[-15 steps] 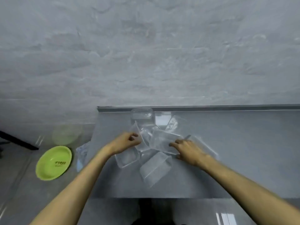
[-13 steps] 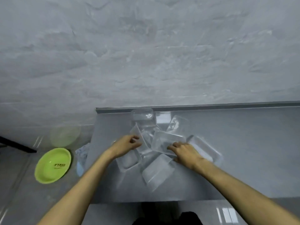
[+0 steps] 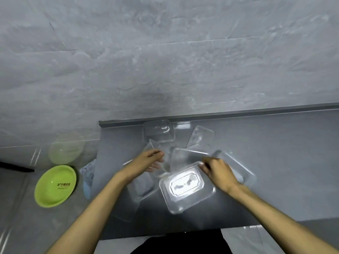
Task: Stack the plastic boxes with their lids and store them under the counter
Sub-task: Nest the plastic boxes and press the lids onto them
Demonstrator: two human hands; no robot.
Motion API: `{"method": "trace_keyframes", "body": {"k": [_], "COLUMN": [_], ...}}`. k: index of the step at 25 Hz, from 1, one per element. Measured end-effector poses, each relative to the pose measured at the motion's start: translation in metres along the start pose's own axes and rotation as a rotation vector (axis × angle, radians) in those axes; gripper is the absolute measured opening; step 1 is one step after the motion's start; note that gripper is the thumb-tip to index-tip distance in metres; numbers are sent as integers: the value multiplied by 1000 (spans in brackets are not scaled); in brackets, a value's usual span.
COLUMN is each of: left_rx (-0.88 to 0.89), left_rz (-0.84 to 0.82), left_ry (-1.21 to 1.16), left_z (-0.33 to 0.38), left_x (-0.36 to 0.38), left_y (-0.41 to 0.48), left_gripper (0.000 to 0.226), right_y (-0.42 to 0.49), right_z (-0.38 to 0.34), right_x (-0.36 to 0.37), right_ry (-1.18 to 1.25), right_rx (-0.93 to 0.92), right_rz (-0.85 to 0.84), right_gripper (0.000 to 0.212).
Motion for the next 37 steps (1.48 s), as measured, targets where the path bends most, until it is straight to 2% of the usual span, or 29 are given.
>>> {"method": "trace_keyframes", "body": {"k": [4, 6, 9, 11, 14, 17, 18, 20, 21, 22, 24, 26, 28, 29, 31, 33, 35, 37], "left_rx": [-27, -35, -38, -65, -87, -71, -69, -62, -57, -56, -65, -81, -89, -85, 14, 163, 282, 318], "left_rz": [-86, -56, 22, 64, 94, 116, 126, 143, 150, 152, 146, 112, 34, -9, -36, -8, -19, -38], "left_ry": [-121, -87, 84, 160, 215, 224, 203, 160, 133, 96, -9, -86, -87, -7, 359, 597, 661, 696], "left_z": [-6, -11, -19, -27, -34, -37, -37, -36, -34, -33, -27, -18, -9, -4, 4, 15, 27, 30], "left_x": [28, 34, 28, 20, 12, 9, 9, 10, 11, 12, 18, 27, 39, 44, 48, 53, 61, 69], "left_y": [-13, -13, -8, -4, -6, -11, -13, -17, -19, -19, -19, -16, -13, -12, -7, -1, 5, 9], "left_gripper": [25, 27, 36, 36, 35, 35, 35, 38, 39, 40, 42, 40, 23, 14, 25, 39, 36, 9], "right_y": [3, -1, -13, -18, -26, -25, -22, -20, -21, -23, -30, -29, -25, -24, -21, -18, -13, -10], "right_z": [7, 5, 5, 17, 37, 40, 36, 22, 12, 1, -23, -25, -12, -5, 6, -1, -15, -27], "right_x": [-23, -17, 3, 11, 17, 29, 29, 25, 21, 18, 22, 25, 19, 12, -3, -12, -12, -11], "right_ry": [395, 491, 610, 556, 171, 27, -3, 2, 135, 391, 939, 1100, 998, 859, 471, 161, 65, 123], "right_rx": [213, 274, 327, 383, 501, 595, 609, 568, 514, 491, 538, 578, 592, 558, 412, 247, 98, 50], "right_rz": [171, 168, 86, 101, 96, -57, -50, 91, 154, 145, -45, -127, -14, 54, 81, -35, -117, -105], "right_gripper": [27, 26, 33, 39, 28, 47, 48, 44, 42, 44, 43, 30, 21, 18, 9, 5, 8, 10]}}
Point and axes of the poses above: each hand's wrist, its own y-axis towards the middle knuckle, its own x-axis out of the palm, z = x × y, the point moved 3 cm from there along y, towards the middle knuckle, and after that the axes turned 7 degrees about y, right-handed, at the moved point
